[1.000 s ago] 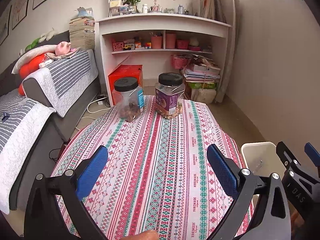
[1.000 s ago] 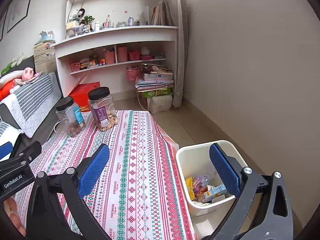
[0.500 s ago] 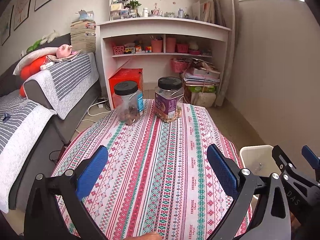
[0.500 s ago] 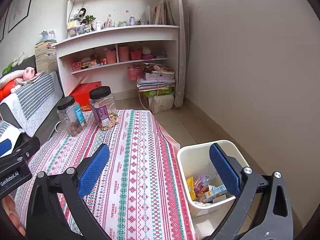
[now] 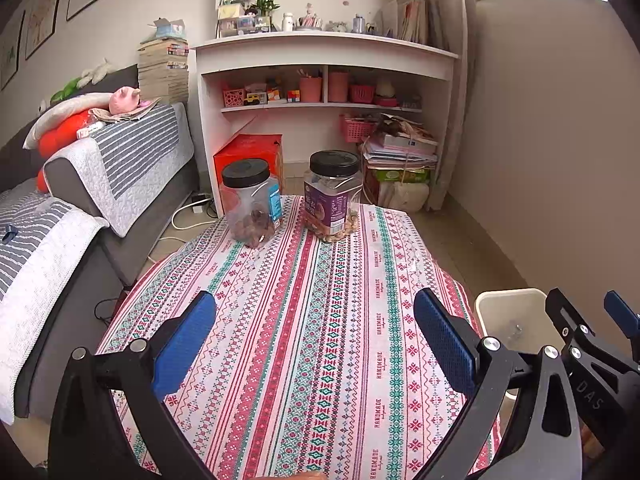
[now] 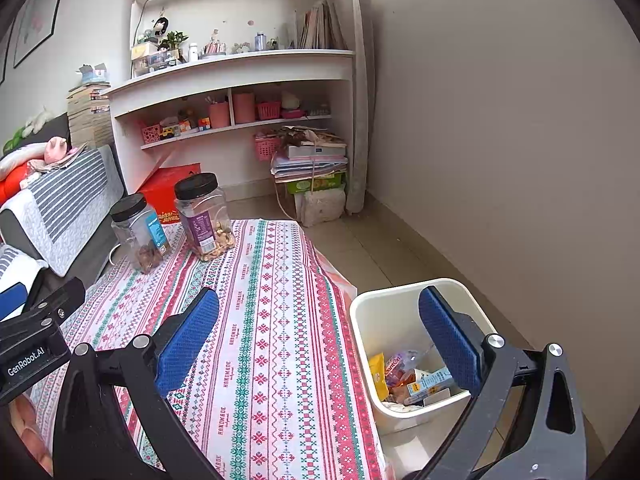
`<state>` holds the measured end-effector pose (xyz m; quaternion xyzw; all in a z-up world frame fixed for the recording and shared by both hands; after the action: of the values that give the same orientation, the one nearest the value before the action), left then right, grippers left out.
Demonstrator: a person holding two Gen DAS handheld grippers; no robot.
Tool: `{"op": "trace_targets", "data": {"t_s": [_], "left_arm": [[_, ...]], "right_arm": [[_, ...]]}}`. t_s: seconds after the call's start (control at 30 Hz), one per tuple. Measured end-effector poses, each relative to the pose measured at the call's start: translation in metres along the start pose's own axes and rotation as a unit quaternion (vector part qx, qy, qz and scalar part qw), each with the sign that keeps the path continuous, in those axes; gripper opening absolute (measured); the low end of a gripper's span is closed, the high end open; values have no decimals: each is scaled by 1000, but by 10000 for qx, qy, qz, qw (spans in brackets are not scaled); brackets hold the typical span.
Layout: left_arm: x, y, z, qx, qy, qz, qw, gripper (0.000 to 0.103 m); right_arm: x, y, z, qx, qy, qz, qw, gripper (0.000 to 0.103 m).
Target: Collect trash
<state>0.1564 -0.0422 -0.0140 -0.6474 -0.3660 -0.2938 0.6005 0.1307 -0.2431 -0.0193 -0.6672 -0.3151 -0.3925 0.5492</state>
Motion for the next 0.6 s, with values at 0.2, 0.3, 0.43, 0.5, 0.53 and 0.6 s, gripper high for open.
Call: {"op": "trace_targets", "data": {"t_s": [0.2,0.3,0.43,0.5,0.53,0.6], "left_arm": [[0,1,-3,-35,19,-48,10000,96],[-2,1,-5,-46,82,-104,9999,96],[-2,-1,-8,-117,95,-125,9998,95],[-1,-2,-8,-127,101,-159,9997,95],[0,-3,-8,-107,93,-186,9997,95],[1,-5,-8,-116,90,-189,9997,95]], "right_arm": [[0,0,0,-2,8,7,10000,96],[-1,0,1,-5,13,30,10000,96],[-3,0,2,-10,15,41,10000,96],[-3,0,2,-15,22,35,10000,96],[-4,-1,2,-22,22,25,10000,96],[-3,-1,3,-42,34,5,10000,96]]}}
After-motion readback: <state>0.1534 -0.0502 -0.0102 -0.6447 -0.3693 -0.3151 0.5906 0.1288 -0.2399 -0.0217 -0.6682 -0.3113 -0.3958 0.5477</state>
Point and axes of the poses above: each gripper's, at about its wrist camera, not at the fingertips, and y roughly the way its jaws point, z to its left, x to its top, the point moved 7 cm from there along y, roughly the way its jaws point, and after that the axes turned 6 degrees about -y, right-handed, at the moved point
